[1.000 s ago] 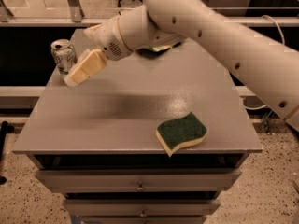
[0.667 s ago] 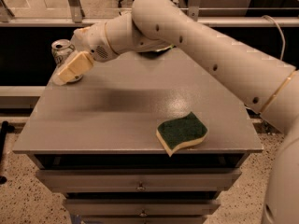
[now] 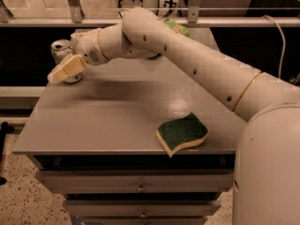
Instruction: Move 7up can near sponge
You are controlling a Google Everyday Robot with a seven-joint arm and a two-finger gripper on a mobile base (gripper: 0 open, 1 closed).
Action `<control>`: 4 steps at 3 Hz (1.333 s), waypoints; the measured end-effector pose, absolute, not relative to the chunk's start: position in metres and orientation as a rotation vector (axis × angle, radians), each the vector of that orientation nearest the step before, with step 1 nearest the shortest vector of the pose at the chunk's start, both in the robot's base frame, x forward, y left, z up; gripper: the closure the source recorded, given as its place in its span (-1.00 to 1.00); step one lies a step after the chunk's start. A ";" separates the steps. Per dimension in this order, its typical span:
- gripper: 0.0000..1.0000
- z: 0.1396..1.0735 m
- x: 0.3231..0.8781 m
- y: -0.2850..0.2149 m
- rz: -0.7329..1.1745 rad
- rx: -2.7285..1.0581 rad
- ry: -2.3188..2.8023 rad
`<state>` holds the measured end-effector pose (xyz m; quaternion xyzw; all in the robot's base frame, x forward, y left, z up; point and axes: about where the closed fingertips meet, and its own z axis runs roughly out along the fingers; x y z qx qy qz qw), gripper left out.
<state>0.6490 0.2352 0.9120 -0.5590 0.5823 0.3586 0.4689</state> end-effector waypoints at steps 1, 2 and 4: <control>-1.00 0.903 0.653 0.250 0.919 -1.360 1.440; -0.66 0.898 0.653 0.261 0.943 -1.359 1.437; 0.27 0.896 0.657 0.260 0.949 -1.331 1.444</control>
Offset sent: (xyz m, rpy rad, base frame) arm 0.0060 0.0335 -0.0186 0.0332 0.0584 0.0255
